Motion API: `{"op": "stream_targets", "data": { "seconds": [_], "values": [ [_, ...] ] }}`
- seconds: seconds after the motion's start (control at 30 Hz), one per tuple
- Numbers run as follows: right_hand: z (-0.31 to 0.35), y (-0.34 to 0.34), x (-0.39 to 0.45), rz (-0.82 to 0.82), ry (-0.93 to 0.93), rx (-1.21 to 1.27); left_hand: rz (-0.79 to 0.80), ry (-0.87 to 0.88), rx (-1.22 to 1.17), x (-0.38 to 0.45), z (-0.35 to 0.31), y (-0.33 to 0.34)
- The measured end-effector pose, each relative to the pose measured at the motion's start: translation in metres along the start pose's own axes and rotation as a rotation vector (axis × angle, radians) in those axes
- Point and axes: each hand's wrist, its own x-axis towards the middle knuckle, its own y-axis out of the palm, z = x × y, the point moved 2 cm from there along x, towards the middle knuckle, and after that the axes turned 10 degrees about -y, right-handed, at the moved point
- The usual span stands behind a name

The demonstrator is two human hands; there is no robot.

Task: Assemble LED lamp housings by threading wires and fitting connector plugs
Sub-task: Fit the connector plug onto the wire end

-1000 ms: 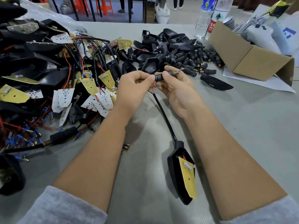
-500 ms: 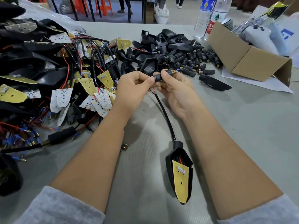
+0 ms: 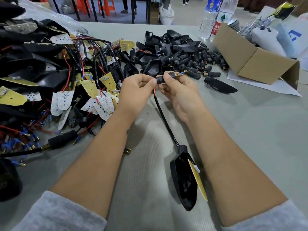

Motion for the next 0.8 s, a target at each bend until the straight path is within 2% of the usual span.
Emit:
{"op": "stream_targets", "data": {
  "seconds": [0.13, 0.4, 0.63, 0.8],
  "values": [
    [0.0001, -0.0014, 0.0012, -0.014, 0.008, 0.045, 0.010, -0.003, -0.029, 0.0006, -0.0001, 0.0004],
    [0.0032, -0.0081, 0.0045, -0.190, 0.022, 0.179, 0.048, 0.019, 0.030, -0.0002, 0.0031, 0.0059],
    [0.0008, -0.0008, 0.0019, -0.042, -0.018, -0.088, 0.020, 0.064, 0.058, -0.0006, 0.0017, 0.0036],
    [0.0025, -0.0037, 0.0037, -0.082, -0.010, 0.019, 0.050, 0.039, 0.046, -0.0019, -0.0002, 0.0057]
  ]
}}
